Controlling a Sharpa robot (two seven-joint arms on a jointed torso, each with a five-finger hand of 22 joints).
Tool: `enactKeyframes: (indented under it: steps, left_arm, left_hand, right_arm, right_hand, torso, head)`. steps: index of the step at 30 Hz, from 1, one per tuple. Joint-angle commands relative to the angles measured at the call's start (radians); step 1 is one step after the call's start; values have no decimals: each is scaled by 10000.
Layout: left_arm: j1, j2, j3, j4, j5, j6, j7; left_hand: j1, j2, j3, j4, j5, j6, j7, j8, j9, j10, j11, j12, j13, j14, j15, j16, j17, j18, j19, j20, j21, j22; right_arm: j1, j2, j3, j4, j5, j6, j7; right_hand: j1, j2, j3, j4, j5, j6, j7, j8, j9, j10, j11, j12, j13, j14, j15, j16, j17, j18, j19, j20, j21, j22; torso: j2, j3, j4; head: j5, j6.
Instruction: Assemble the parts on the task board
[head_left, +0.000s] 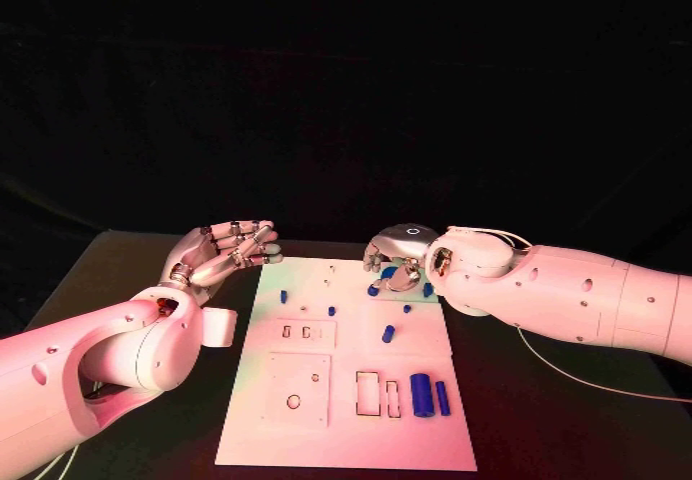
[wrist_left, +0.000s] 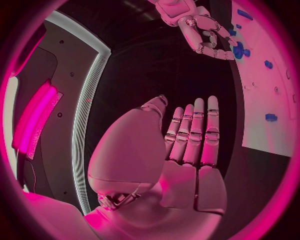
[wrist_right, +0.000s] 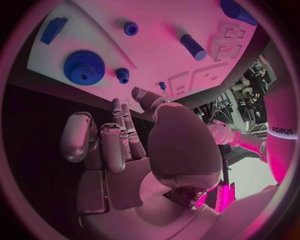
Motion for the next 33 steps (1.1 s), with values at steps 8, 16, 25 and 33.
enactKeyframes:
  steps: [8, 16, 25, 33]
  left_arm:
    - [20, -12, 14, 56, 20, 286, -34]
    - [20, -17, 14, 52, 20, 314, -55]
    - [43, -107, 16, 131, 20, 297, -77]
    - [54, -132, 17, 128, 19, 284, -92]
  left_hand:
    - [-18, -73, 32, 26, -19, 3, 150, -25, -12, 2, 24, -65, -2, 52, 14, 3, 22, 143, 84, -6, 19, -8]
    - [-26, -77, 33, 28, -21, -4, 155, -31, -15, -8, 29, -80, -3, 46, 17, -4, 25, 142, 86, -6, 17, -11]
    - [-34, -81, 36, 30, -24, -11, 161, -39, -18, -18, 34, -97, -4, 39, 21, -13, 28, 141, 89, -6, 14, -16]
    - [-37, -81, 38, 30, -25, -16, 165, -43, -19, -23, 37, -105, -4, 37, 23, -17, 30, 140, 90, -6, 12, -18]
  right_arm:
    - [-59, 75, -3, -84, -626, 595, -352]
    - [-198, 182, -11, -271, -677, 681, -331]
    - [-250, 185, -13, -216, -668, 564, -250]
    - [-263, 203, -14, -258, -637, 397, -198]
  right_hand:
    - [137, -11, 90, 57, 79, -49, -4, -55, 57, -26, 21, 32, 16, 636, 85, 185, 261, -220, 105, 21, 306, 426]
    - [175, 27, 167, 64, 83, -5, 18, -39, 97, -18, 38, 30, 12, 644, 103, 261, 344, -239, 117, 40, 429, 594]
    - [182, 116, 317, 123, 98, 140, 7, 28, 178, 179, 19, 98, 24, 665, 100, 390, 502, -283, 185, 57, 668, 942]
    - [339, 359, 759, 131, -107, 555, -140, 280, 408, 562, -107, 171, 18, 673, 10, 499, 607, -316, 221, 5, 889, 1265]
  torso:
    - [83, -37, 75]
    - [110, -47, 119]
    - [189, -84, 134]
    - [216, -95, 162]
  head:
    - [-65, -4]
    - [-62, -69]
    - [-52, -61]
    - [-86, -107]
